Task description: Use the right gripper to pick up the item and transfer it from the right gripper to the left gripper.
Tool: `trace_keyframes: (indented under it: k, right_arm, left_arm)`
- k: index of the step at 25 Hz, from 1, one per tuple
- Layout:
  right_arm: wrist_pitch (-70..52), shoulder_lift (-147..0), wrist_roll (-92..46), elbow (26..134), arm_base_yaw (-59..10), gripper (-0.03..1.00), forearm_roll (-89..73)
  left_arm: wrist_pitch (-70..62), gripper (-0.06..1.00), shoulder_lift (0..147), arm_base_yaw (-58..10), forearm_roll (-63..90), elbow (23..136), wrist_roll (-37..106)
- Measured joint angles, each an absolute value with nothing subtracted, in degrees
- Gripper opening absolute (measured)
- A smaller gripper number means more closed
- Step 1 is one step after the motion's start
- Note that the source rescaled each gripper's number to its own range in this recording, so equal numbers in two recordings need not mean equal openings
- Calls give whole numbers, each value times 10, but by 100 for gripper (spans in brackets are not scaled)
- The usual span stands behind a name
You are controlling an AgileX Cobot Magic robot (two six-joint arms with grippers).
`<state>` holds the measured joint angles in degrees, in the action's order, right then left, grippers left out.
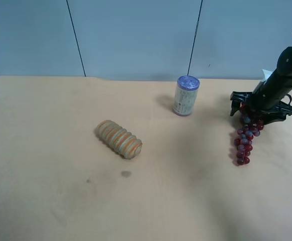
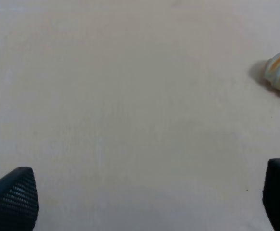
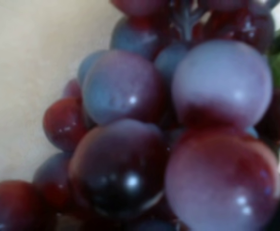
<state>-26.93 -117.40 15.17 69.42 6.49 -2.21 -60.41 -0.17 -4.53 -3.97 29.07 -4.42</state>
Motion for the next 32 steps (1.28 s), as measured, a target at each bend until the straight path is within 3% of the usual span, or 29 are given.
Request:
trace_keyframes:
  k: [6, 12, 29, 32]
  right_arm:
    - [-269, -1173, 152, 694, 65, 71, -22]
    - [-268, -1173, 152, 694, 64, 18, -19]
    - [-272, -1133, 141, 694, 64, 10, -18]
    - [-283, -1106, 110, 694, 64, 3, -18]
  left_arm:
    - [-604, 100, -2, -45, -40, 291, -44]
    - [-604, 100, -2, -45, -40, 291, -44]
    - [-604, 100, -2, -45, -40, 291, -44]
    - [-604, 100, -2, -45, -40, 291, -44]
